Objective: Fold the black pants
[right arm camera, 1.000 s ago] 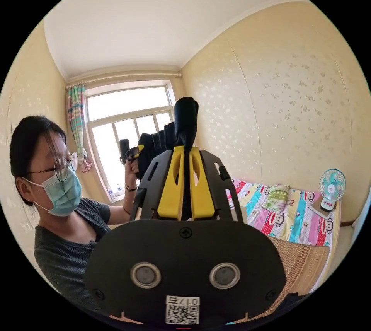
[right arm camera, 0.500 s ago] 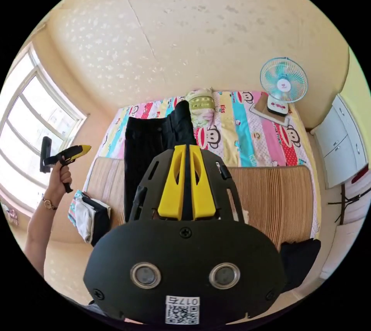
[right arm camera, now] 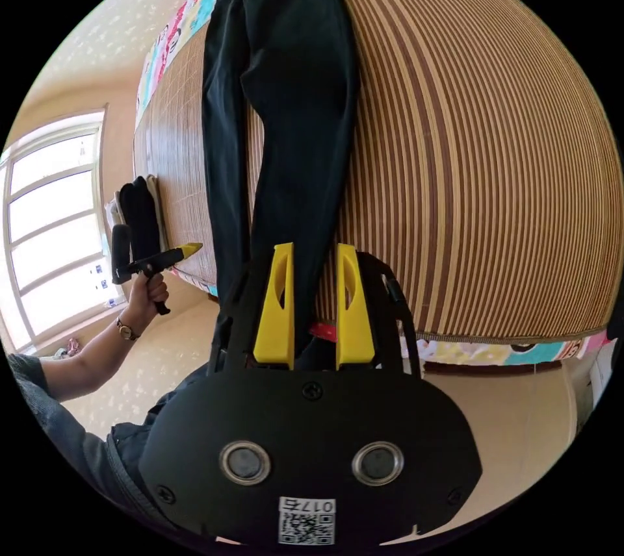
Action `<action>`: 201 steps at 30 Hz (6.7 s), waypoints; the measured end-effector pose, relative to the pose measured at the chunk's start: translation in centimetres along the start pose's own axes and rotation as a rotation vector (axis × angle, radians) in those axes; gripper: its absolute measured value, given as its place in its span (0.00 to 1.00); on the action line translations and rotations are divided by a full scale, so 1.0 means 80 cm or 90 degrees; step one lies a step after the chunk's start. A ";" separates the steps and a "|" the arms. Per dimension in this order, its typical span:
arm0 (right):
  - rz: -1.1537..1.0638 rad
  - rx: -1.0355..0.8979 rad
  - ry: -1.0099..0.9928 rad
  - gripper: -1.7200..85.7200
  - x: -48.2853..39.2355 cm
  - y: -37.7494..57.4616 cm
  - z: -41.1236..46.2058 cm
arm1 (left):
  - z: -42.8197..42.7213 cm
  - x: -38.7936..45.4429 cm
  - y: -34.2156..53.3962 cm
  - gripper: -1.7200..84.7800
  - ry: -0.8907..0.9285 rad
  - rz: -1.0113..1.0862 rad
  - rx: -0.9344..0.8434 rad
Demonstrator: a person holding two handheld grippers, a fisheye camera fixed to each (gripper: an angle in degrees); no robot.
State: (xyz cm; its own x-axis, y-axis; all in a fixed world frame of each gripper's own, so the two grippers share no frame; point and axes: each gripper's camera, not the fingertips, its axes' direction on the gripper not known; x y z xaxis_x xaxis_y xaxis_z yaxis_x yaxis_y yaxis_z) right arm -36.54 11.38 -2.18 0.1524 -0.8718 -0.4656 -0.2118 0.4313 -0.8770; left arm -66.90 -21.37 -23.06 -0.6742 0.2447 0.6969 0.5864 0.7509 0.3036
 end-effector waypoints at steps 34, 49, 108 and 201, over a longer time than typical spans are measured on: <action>0.201 -0.001 -0.167 0.04 0.237 0.052 -0.327 | -0.278 -0.151 0.034 0.12 0.033 0.038 -0.099; 0.169 -0.006 -0.192 0.04 0.276 0.061 -0.396 | -0.397 -0.276 0.044 0.04 0.218 -0.020 -0.116; 0.027 -0.137 0.029 0.16 0.269 0.197 -0.360 | -0.360 -0.246 0.125 0.03 0.133 -0.064 -0.047; -0.106 0.024 -0.291 0.14 0.105 -0.025 -0.269 | -0.441 -0.103 -0.031 0.01 0.585 0.156 0.016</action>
State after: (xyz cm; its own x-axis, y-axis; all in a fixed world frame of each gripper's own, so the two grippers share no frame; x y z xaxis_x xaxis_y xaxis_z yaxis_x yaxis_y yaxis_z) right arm -55.61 -1.85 -1.76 0.5909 -0.7423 -0.3160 -0.1150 0.3102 -0.9437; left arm -47.00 -46.88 -6.66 0.0890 -0.1731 0.9809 0.6471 0.7587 0.0752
